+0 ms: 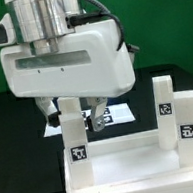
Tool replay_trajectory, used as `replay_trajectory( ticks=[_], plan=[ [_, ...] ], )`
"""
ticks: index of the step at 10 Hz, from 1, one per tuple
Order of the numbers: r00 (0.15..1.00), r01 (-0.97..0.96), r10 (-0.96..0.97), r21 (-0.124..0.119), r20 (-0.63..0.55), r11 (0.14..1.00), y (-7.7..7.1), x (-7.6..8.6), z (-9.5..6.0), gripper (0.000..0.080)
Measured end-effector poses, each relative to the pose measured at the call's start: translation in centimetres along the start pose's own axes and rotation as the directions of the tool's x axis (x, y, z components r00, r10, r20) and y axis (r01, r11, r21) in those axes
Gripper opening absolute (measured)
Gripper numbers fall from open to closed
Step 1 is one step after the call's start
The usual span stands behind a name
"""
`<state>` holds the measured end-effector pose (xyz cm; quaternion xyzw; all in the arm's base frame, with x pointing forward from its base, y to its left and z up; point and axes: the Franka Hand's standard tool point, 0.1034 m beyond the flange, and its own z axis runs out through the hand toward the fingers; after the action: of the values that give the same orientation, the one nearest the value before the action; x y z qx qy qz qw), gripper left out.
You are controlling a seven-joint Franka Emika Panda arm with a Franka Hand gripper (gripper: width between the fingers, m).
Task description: Assemble desk
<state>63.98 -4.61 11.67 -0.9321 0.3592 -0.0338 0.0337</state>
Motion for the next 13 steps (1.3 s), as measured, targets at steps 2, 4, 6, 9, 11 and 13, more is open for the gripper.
replay_trajectory(
  ticks=[2,4,6,9,11,13],
  plan=[
    [0.972,0.237,-0.237,-0.011,-0.002,0.972,0.21,0.15,-0.06,0.0649],
    [0.824,0.566,-0.566,-0.01,0.01,0.824,0.62,0.18,0.15,0.0649],
    [0.849,0.529,-0.529,-0.016,0.004,0.849,0.52,-0.08,0.25,0.0528],
    [0.92,0.393,-0.393,-0.019,0.002,0.919,0.69,0.02,0.29,0.0285],
    [0.98,0.199,-0.199,-0.024,-0.018,0.98,0.63,0.2,0.31,0.0285],
    [0.964,-0.266,0.265,-0.019,-0.031,0.964,0.7,-0.05,0.27,0.0285]
  ],
)
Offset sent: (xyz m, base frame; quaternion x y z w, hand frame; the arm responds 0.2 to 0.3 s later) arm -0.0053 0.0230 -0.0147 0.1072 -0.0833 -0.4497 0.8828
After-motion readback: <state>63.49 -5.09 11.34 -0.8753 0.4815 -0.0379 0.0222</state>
